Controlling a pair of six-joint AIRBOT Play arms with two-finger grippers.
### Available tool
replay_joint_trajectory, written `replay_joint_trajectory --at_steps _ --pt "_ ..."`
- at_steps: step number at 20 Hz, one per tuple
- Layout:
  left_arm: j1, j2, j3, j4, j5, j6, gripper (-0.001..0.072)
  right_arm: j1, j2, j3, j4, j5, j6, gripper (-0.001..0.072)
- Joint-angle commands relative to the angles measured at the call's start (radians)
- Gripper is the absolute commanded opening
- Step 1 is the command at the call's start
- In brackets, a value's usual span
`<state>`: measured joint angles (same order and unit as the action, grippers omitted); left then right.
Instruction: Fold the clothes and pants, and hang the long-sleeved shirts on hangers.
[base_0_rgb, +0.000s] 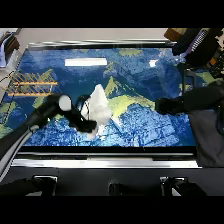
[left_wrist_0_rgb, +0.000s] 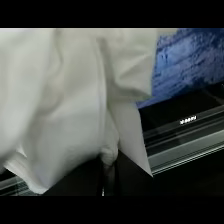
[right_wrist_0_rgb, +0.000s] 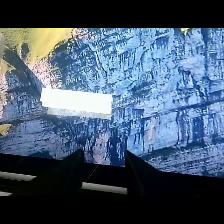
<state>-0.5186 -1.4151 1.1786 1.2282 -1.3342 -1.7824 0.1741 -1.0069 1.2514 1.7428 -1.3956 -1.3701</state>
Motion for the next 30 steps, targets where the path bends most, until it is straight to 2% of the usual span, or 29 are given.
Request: replay_joint_trajectory --at_steps 1,2,3,4,6,10,12,14,18,20,21,24,30 --pt "-0.152 0.059 -0.154 -0.037 0.116 -0.096 0.0061 0.001 0.078 0.001 0.000 -0.067 -0.002 0.0330" --pt "-0.164 0.061 -0.150 -0.038 0.133 -0.095 0.0299 0.001 0.092 0.001 0.000 -0.073 -0.002 0.0330" --pt "-0.161 0.069 -0.134 -0.043 0.134 -0.095 0.0636 0.001 0.102 0.001 0.000 -0.077 -0.002 0.0330" --pt "-0.146 0.087 -0.109 -0.043 0.119 -0.085 0.0720 0.001 0.109 0.001 0.000 -0.082 -0.002 0.0330" --pt "-0.082 0.176 -0.060 -0.033 0.076 -0.022 0.0720 0.001 0.114 0.001 0.000 -0.104 -0.002 0.0331" --pt "0.143 0.486 -0.163 0.062 0.075 -0.017 0.0720 0.001 0.114 0.001 0.000 -0.129 -0.003 0.0387" --pt "0.280 0.611 -0.313 0.033 0.104 -0.016 0.0720 0.001 0.114 0.001 0.000 -0.123 -0.006 0.0387" --pt "0.396 0.661 -0.473 -0.102 0.166 0.036 0.0720 0.001 0.114 0.001 0.000 -0.118 -0.006 0.0386" --pt "0.492 0.587 -0.710 -0.539 0.309 0.323 0.0720 0.001 0.114 0.001 0.000 -0.126 0.005 0.0386" --pt "0.479 0.512 -0.762 -0.667 0.311 0.464 0.0708 0.001 0.114 0.001 0.000 -0.134 0.019 0.0386" --pt "0.456 0.471 -0.770 -0.683 0.306 0.505 0.0708 0.001 0.114 0.001 0.000 -0.137 0.027 0.0386" --pt "0.377 0.359 -0.770 -0.683 0.327 0.546 0.0708 0.001 0.114 0.001 0.000 -0.133 0.059 0.0386" --pt "0.311 0.239 -0.769 -0.685 0.406 0.553 0.0708 0.001 0.114 0.001 0.005 -0.132 0.103 0.0386"
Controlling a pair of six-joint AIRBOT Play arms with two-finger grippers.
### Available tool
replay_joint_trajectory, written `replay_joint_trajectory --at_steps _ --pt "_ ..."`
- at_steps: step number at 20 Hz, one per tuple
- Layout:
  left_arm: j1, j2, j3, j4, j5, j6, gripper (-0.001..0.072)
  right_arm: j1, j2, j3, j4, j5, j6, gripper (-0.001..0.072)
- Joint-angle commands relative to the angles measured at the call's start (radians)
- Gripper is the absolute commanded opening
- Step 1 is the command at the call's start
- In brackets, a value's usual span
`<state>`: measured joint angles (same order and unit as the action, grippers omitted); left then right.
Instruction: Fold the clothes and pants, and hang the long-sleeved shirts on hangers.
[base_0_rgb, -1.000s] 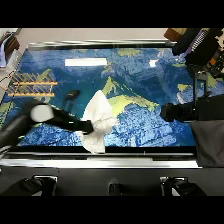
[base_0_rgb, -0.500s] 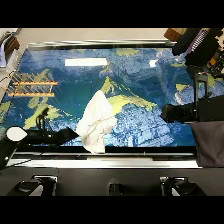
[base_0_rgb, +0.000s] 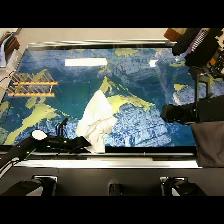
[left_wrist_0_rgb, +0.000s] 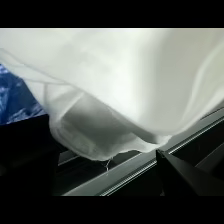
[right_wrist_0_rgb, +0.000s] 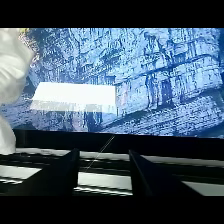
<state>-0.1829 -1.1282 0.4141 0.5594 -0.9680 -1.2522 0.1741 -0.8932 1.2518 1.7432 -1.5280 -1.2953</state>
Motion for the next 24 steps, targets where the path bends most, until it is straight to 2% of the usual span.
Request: replay_joint_trajectory --at_steps 1,3,5,7,8,10,11,13,14,15,16,18,21,24 --pt "-0.027 -0.051 -0.005 -0.020 0.060 0.023 0.0708 0.001 0.001 0.001 0.009 0.000 0.029 0.0386" --pt "-0.031 -0.058 -0.002 -0.044 0.089 0.023 0.0699 0.001 0.001 0.001 0.011 0.001 0.029 0.0386" --pt "-0.031 -0.066 -0.002 -0.072 0.097 0.040 0.0401 0.001 0.001 0.001 0.012 0.012 0.029 0.0386" --pt "-0.031 -0.066 -0.002 -0.089 0.093 0.053 0.0012 0.001 0.001 0.001 0.015 0.041 0.054 0.0386" --pt "-0.031 -0.063 -0.002 -0.095 0.093 0.053 0.0017 0.001 0.001 0.001 0.014 0.069 0.106 0.0385" --pt "-0.028 -0.062 -0.002 -0.097 0.080 0.053 0.0016 -0.001 -0.006 0.001 -0.013 0.164 0.338 0.0385" --pt "-0.028 -0.062 -0.002 -0.097 0.072 0.053 0.0016 -0.001 -0.021 0.001 -0.009 0.236 0.382 0.0385" --pt "-0.028 -0.062 -0.002 -0.097 0.053 0.052 0.0016 -0.020 -0.112 0.001 0.082 0.369 0.378 0.0386" --pt "-0.028 -0.062 -0.002 -0.097 0.048 0.051 0.0016 -0.058 -0.193 0.001 0.221 0.407 0.330 0.0410" --pt "-0.028 -0.062 -0.002 -0.097 0.042 0.051 0.0016 -0.101 -0.283 0.001 0.388 0.435 0.233 0.0488" --pt "-0.028 -0.062 -0.002 -0.097 0.040 0.051 0.0016 -0.139 -0.377 0.001 0.568 0.457 0.074 0.0500" --pt "-0.028 -0.062 -0.002 -0.097 0.032 0.048 0.0016 -0.174 -0.560 0.001 0.846 0.460 -0.221 0.0621" --pt "-0.028 -0.062 -0.002 -0.097 -0.006 0.048 0.0016 -0.162 -0.753 0.014 0.983 0.464 -0.449 0.0621" --pt "-0.028 -0.062 -0.002 -0.096 -0.036 0.048 0.0016 -0.117 -0.899 0.088 0.983 0.473 -0.523 0.0621"
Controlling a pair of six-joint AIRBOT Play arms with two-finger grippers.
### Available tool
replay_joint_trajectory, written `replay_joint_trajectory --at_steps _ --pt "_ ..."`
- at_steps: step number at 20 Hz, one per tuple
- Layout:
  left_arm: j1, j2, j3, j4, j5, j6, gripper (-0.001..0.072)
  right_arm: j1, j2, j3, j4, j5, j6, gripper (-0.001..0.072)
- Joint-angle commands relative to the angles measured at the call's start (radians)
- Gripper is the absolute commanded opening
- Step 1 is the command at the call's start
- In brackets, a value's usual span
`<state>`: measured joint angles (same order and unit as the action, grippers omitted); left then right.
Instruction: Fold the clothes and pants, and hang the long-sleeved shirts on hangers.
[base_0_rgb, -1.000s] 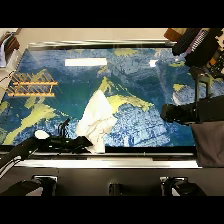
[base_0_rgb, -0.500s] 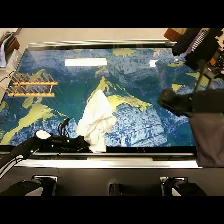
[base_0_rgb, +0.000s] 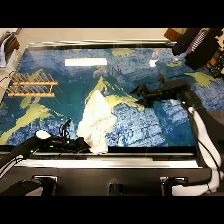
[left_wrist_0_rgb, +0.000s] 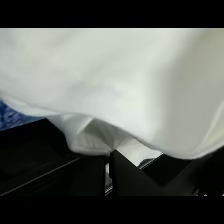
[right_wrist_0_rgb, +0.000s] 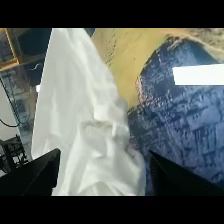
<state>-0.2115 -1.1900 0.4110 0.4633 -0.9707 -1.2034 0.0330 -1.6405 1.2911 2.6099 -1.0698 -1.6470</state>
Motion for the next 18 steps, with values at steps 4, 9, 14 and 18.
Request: replay_joint_trajectory --at_steps 4,9,14,18 --pt "0.000 0.000 0.001 0.000 -0.035 -0.003 0.0016 0.124 -0.288 0.187 0.103 0.060 -0.182 0.0620" --pt "0.000 0.000 0.001 0.000 -0.035 -0.017 0.0016 0.217 -0.357 0.247 0.100 0.134 -0.161 0.0611" --pt "0.000 0.000 0.001 0.000 -0.035 -0.019 0.0016 0.261 -0.370 0.254 0.088 0.094 -0.111 0.0517" --pt "0.000 0.000 0.001 0.000 -0.031 -0.019 0.0016 0.283 -0.370 0.262 0.005 0.084 -0.054 0.0512"
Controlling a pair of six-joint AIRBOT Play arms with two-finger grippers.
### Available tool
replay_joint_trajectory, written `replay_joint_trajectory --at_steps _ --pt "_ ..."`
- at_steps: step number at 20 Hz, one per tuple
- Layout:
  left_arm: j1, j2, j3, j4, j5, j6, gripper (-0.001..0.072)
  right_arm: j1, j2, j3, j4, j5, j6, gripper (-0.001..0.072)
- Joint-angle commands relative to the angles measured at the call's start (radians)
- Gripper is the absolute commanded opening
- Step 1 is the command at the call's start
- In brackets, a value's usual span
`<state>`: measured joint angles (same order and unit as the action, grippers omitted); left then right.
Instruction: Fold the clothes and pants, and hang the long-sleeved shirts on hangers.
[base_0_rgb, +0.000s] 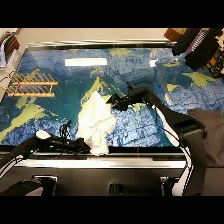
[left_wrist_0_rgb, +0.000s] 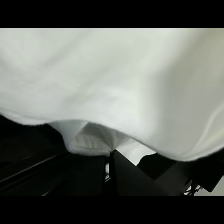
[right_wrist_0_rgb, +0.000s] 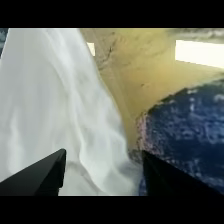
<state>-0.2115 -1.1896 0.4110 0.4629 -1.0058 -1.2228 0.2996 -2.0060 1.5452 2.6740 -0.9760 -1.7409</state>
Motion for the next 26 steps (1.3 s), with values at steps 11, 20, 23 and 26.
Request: replay_joint_trajectory --at_steps 11,20,23,26 --pt "0.037 0.000 0.003 0.004 -0.001 0.001 0.0015 0.002 0.048 0.076 -0.101 -0.036 0.051 0.0036" --pt "0.289 0.037 0.638 0.341 -0.226 -0.071 0.0014 -0.173 0.549 0.076 -0.255 -0.035 -0.032 0.0036" --pt "0.338 0.056 0.924 0.426 -0.233 -0.172 0.0014 -0.177 0.756 0.076 -0.411 -0.001 -0.002 0.0036" --pt "0.367 0.079 1.148 0.560 -0.233 -0.332 0.0014 -0.177 0.939 0.076 -0.631 0.042 0.093 0.0036"
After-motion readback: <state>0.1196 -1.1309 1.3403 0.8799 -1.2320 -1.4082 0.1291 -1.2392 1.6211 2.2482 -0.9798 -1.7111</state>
